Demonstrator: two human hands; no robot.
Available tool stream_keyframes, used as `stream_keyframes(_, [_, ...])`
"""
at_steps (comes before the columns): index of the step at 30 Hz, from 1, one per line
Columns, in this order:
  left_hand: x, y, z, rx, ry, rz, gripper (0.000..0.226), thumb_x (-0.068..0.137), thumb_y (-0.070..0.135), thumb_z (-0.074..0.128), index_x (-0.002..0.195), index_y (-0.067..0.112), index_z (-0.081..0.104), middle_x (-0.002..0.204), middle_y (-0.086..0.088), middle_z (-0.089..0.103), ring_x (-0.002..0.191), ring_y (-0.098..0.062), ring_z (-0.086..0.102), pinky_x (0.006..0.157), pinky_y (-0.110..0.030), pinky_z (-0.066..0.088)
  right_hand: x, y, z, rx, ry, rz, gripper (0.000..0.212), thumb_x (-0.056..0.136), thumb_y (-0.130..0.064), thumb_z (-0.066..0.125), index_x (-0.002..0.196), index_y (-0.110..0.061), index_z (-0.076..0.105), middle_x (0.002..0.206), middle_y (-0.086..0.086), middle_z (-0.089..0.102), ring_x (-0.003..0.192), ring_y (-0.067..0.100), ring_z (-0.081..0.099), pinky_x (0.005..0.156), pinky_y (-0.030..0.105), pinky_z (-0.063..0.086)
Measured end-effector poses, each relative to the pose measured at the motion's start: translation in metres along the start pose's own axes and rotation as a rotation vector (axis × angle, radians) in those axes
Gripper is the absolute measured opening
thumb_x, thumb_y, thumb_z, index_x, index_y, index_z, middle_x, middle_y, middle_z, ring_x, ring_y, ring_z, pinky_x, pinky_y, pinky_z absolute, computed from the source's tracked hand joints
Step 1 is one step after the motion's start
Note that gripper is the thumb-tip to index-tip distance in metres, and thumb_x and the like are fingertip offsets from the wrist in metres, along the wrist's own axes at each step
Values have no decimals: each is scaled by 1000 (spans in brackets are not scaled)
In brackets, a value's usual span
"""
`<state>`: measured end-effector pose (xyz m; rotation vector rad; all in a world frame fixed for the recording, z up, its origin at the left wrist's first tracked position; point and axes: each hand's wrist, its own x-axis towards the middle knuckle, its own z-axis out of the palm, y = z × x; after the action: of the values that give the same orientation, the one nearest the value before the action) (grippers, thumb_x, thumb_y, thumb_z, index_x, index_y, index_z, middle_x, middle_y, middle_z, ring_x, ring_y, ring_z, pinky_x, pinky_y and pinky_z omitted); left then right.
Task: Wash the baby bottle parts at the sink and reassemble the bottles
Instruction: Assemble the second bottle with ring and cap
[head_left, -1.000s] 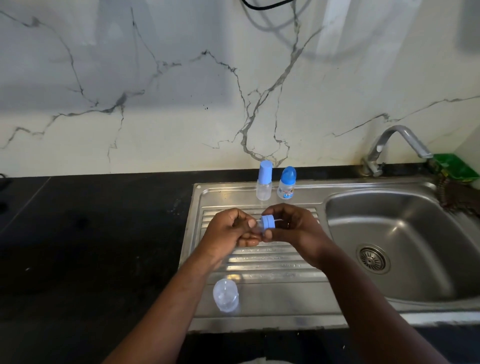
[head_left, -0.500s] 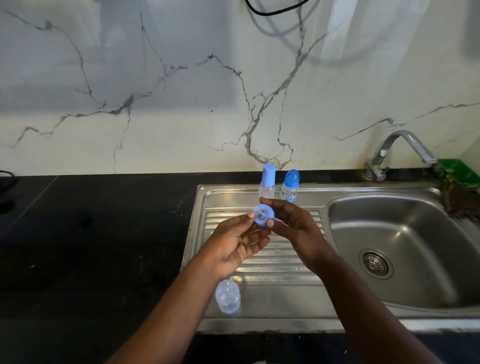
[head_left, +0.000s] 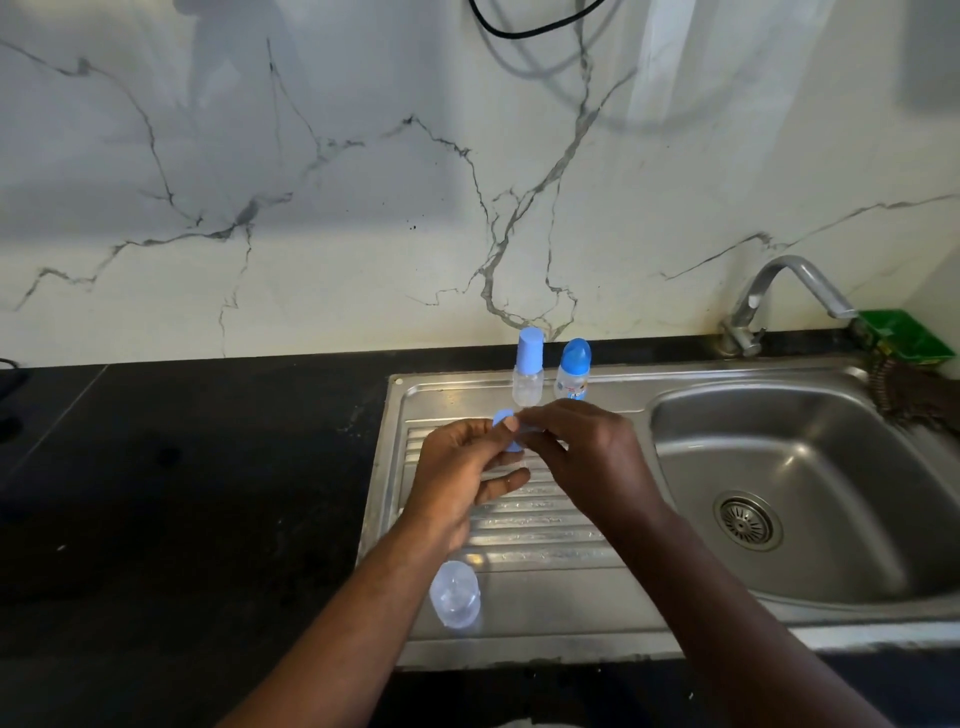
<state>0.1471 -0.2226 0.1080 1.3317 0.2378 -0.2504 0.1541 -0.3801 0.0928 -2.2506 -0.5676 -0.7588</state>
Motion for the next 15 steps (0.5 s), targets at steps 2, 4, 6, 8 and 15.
stream_keyframes(2, [0,3,2,19,-17,-20,28,93,25,68,103,-1,69,96,-16,76,91,-24,75,71,-35,62,0,-2,0,-42,-6,-13,15,82,-5,78,95,-12,77,83,-2,73,74,9,65,71,11,47])
stream_keyframes(4, [0,5,3,4,-31,-38,27,96,24,64,104,-1,71,97,-16,76,92,-26,75,72,-34,62,1,-3,-1,-18,23,11,13,81,-1,78,90,-11,78,81,-1,74,73,7,65,74,3,41])
stream_keyframes(6, [-1,6,5,-36,-36,-46,25,98,22,61,105,1,72,98,-18,76,93,-28,75,73,-34,62,2,-4,-3,38,60,42,13,80,2,78,86,-10,78,81,-1,75,75,4,65,76,3,43])
stream_keyframes(8, [-1,6,7,-60,-31,-44,23,99,19,59,104,2,73,97,-18,76,92,-28,75,73,-33,62,1,-5,-4,91,81,80,14,78,2,79,86,-10,79,83,-2,75,77,3,67,77,6,47])
stream_keyframes(15, [0,3,8,0,-36,11,21,98,19,63,101,1,72,92,-12,77,95,-31,73,90,-41,57,-2,0,-10,476,-11,395,19,81,-3,78,98,-10,78,92,-5,77,89,12,73,85,33,59])
